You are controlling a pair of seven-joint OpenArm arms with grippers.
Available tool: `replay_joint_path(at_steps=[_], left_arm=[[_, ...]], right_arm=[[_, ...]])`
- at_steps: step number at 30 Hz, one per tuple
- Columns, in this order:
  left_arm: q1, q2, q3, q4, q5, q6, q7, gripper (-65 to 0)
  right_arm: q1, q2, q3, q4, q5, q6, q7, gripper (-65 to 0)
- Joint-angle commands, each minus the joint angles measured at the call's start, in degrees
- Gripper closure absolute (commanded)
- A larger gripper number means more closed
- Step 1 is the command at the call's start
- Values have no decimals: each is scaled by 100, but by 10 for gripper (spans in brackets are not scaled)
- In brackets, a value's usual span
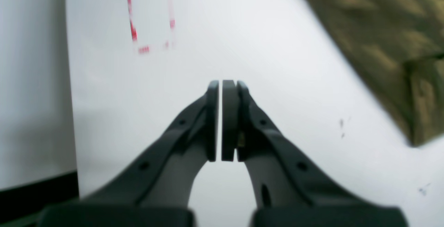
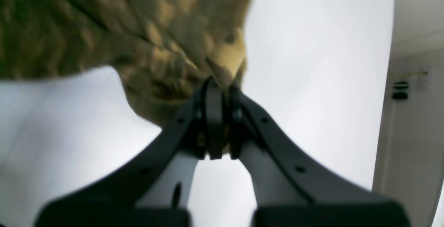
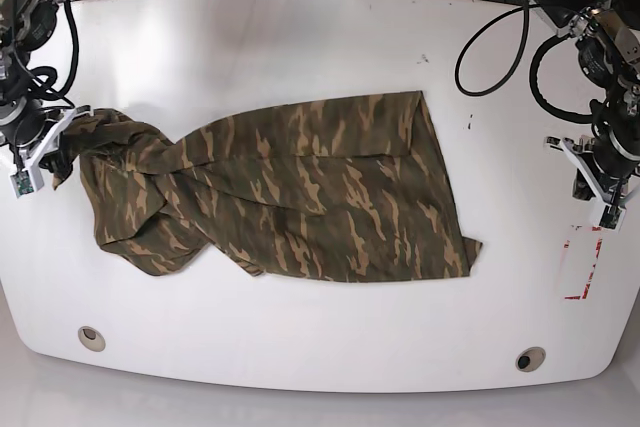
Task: Layout the t-shirt on the table in an organized manner, then fold the t-shirt properly
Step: 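Lay the shirt down on the table, stretching it between both grippers, then open the left gripper and move it to the shirt's collar edge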
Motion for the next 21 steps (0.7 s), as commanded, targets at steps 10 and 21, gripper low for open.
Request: replay_joint_path(at_steps=[10, 21], left_arm=[[-948, -118, 414, 92, -24, -3, -123, 0], [-816, 84, 1679, 74, -15, -3, -123, -51]], right_arm=[[658, 257, 31, 103, -9, -7, -122, 0], [816, 213, 31, 103, 0, -7, -333, 0]])
